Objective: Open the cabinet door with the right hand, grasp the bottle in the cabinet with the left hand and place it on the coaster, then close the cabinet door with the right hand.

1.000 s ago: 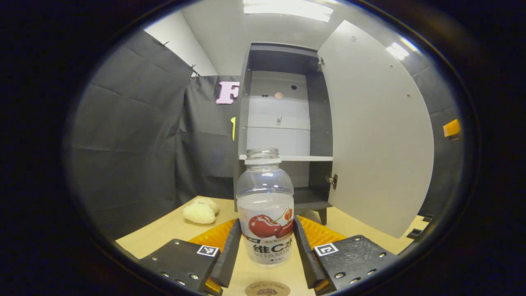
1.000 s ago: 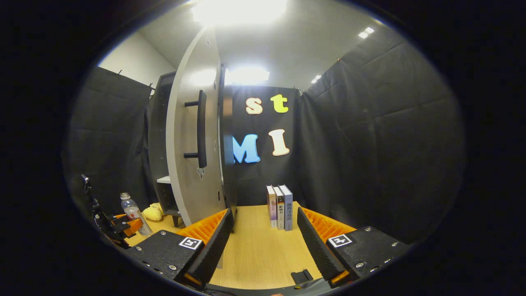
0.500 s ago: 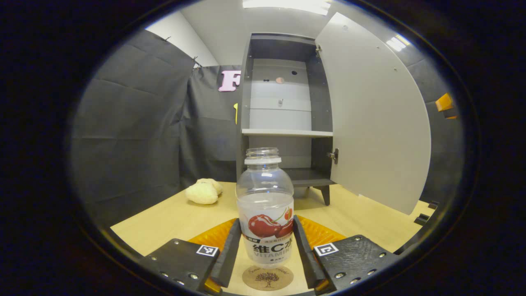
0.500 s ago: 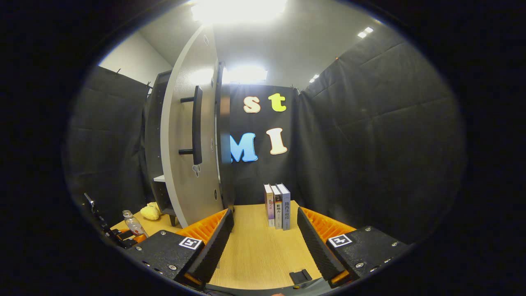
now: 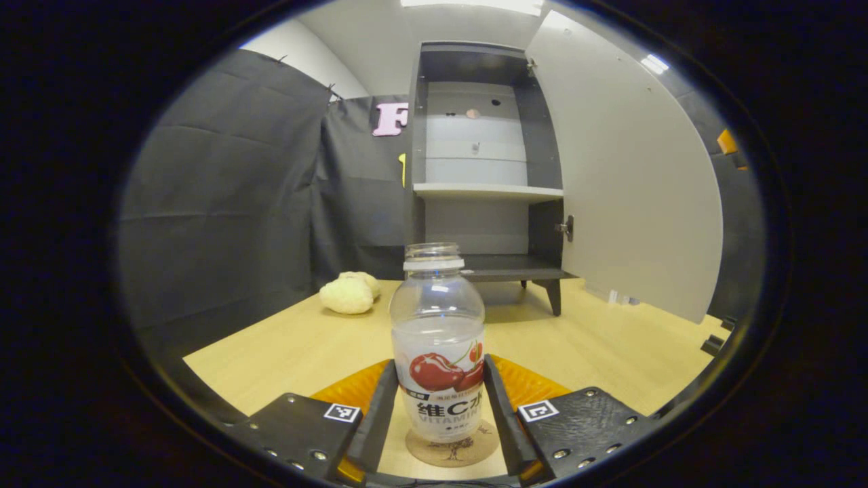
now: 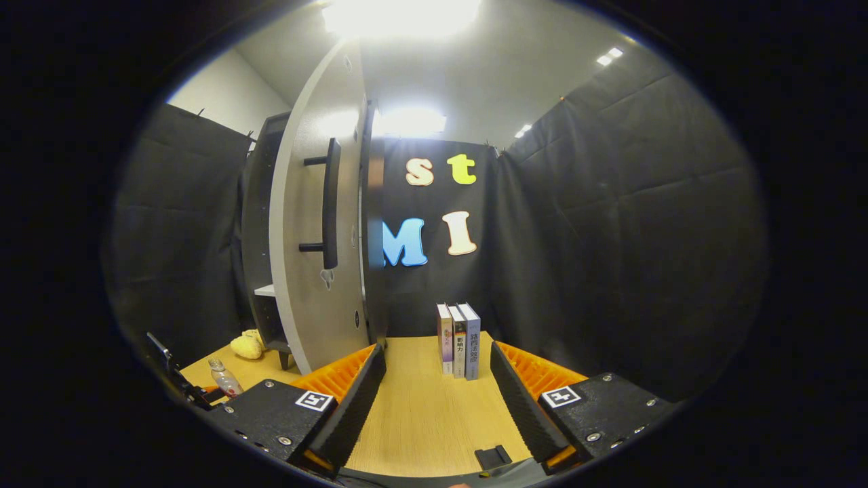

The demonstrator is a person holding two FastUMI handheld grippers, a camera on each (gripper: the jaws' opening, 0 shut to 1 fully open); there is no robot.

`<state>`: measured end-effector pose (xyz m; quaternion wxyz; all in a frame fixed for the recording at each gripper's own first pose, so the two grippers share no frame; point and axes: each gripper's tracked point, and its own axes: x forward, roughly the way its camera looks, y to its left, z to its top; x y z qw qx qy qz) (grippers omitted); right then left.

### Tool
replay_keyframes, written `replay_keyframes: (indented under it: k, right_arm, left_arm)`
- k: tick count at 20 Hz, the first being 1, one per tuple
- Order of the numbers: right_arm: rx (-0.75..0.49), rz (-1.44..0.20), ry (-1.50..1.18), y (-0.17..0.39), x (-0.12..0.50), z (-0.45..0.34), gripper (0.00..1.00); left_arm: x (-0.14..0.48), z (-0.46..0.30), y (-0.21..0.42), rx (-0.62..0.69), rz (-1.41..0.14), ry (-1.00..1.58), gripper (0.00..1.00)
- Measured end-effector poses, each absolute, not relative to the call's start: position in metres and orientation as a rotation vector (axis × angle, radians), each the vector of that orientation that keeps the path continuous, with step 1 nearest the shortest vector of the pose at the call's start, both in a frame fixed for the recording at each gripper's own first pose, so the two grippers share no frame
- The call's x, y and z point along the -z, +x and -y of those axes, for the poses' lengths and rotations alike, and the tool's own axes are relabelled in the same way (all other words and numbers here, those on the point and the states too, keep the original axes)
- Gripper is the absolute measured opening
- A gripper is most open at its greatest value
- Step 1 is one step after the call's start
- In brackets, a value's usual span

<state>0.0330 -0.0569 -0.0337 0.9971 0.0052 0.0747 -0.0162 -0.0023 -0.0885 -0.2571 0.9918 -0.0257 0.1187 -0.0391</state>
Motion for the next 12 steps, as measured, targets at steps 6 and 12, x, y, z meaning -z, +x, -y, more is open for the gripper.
replay_keyframes:
  k: [6,12]
  right_arm:
    - [0.022,-0.156,-0.002,0.038,0.035,0.051,0.96]
    - [0.015,-0.153,0.029,0.041,0.036,0.049,0.96]
  left_arm:
    - [0.267,0.09,-0.001,0.071,-0.257,-0.056,0.7]
    - [0.27,0.091,-0.003,0.083,-0.295,-0.015,0.67]
